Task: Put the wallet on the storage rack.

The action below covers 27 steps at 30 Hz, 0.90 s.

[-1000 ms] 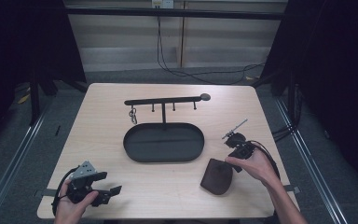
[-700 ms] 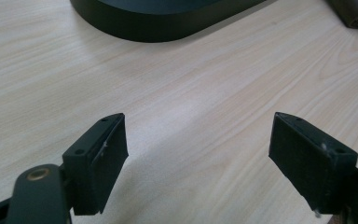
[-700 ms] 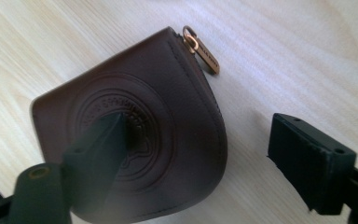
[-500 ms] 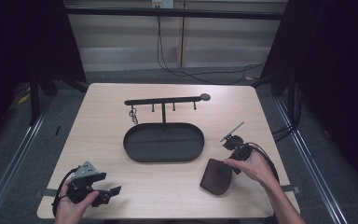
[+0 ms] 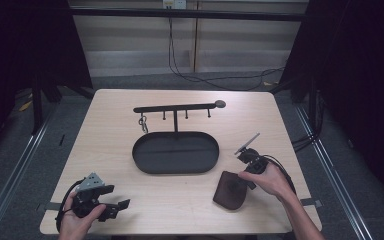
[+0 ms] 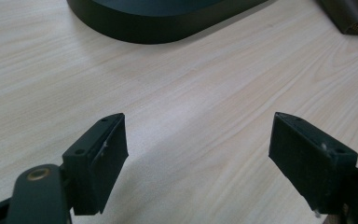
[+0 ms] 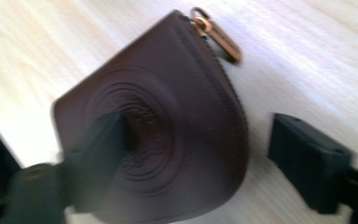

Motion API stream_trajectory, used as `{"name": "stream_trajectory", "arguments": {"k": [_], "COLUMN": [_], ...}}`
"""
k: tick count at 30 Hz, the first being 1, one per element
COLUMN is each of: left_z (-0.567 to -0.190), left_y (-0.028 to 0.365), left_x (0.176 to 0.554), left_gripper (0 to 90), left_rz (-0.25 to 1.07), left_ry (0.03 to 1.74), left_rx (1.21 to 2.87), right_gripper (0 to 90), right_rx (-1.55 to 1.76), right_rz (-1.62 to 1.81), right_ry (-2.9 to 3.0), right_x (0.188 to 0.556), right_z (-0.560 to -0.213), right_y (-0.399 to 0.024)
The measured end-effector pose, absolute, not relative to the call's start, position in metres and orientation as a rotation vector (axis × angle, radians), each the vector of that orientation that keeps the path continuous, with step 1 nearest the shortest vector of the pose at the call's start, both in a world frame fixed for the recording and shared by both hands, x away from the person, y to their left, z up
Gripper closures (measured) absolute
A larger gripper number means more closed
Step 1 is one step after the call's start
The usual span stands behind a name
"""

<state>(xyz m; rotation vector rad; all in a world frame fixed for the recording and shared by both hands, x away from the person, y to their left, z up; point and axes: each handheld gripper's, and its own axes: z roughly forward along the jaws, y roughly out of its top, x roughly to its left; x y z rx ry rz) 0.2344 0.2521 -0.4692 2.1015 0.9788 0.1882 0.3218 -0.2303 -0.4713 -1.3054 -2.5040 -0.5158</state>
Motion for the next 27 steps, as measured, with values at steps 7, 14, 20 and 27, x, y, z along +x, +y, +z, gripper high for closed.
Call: {"name": "stream_trajectory", "arguments": {"k": [7,14,20,27], "left_z": [-0.469,-0.469,-0.467,-0.468], "left_y": [0.253,0.252,0.253,0.253], "left_x": [0.235,0.233,0.233,0.233], "left_gripper": [19.3,20.1,20.1,20.1], "left_rz": [0.187,0.210,0.202,0.207], "left_ry": [0.979,0.974,0.965,0.966], "left_rx": [2.103,2.113,2.097,2.103], "right_gripper": [34.6,39.7,45.6,54.6], "right_rx": [-1.320,-1.371,-1.411,-1.440], "right_rz": [-0.508,-0.496,-0.520,-0.552], "right_ry": [-2.535,-2.532,-2.532,-2.544], "right_x": [0.318,0.317,0.315,0.315], "right_z": [-0.464,-0.459,-0.451,-0.438], "right_y": [-0.227,-0.226,-0.228,-0.230]}}
